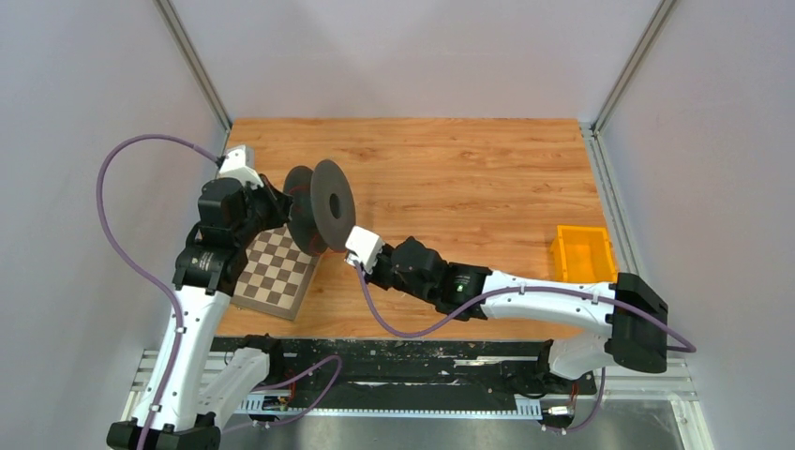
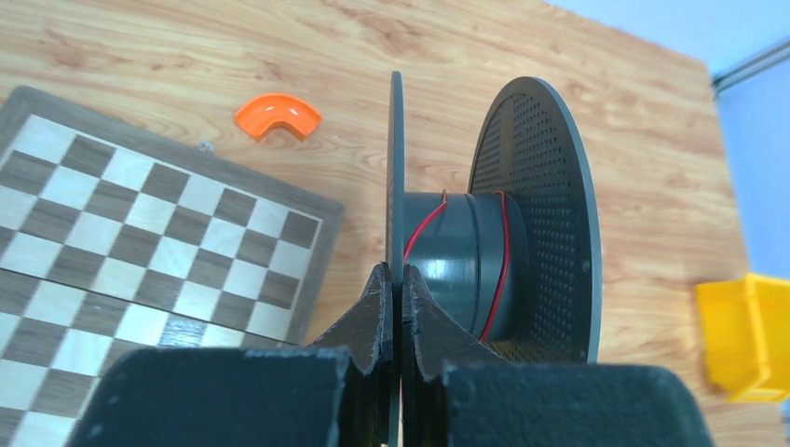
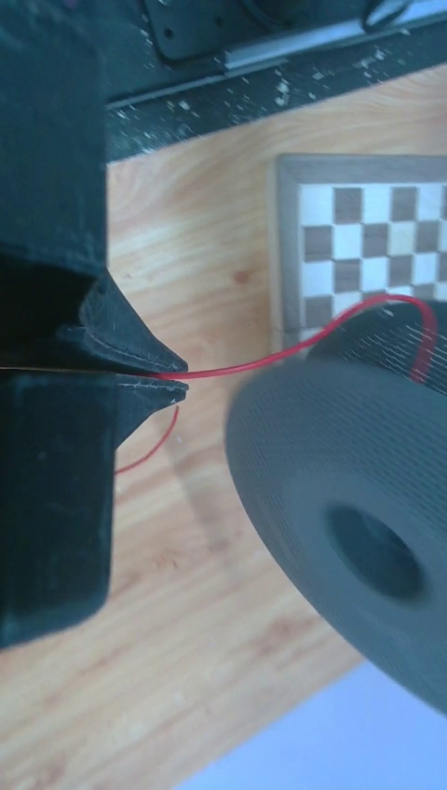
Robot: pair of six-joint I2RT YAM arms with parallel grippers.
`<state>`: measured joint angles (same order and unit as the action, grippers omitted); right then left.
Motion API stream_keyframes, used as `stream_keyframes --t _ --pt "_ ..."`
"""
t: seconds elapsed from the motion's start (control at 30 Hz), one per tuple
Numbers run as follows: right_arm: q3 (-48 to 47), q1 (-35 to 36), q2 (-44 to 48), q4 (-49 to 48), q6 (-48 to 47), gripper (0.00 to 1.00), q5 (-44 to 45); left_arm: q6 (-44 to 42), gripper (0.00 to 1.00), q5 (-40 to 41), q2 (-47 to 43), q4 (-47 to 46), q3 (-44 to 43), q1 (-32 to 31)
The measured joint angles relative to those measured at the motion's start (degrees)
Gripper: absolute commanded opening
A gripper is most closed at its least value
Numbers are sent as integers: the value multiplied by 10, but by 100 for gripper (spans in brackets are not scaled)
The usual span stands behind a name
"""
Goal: Wrap the cables
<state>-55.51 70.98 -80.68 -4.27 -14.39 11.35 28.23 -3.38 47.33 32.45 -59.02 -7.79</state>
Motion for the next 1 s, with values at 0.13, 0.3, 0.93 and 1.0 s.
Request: stream_keyframes --t 0.13,0.3,0.93,1.0 --pt "-60 0 -11 17 -44 0 29 -62 0 17 0 4 13 -34" --pt "-111 -4 -33 24 -96 0 61 -151 0 15 -3 19 38 -66" --pt "-132 -119 -30 89 -134 1 -23 -334 0 -179 -45 73 61 -72" --pt "-117 -146 -13 99 -123 2 -64 -323 0 -195 -46 71 56 -72"
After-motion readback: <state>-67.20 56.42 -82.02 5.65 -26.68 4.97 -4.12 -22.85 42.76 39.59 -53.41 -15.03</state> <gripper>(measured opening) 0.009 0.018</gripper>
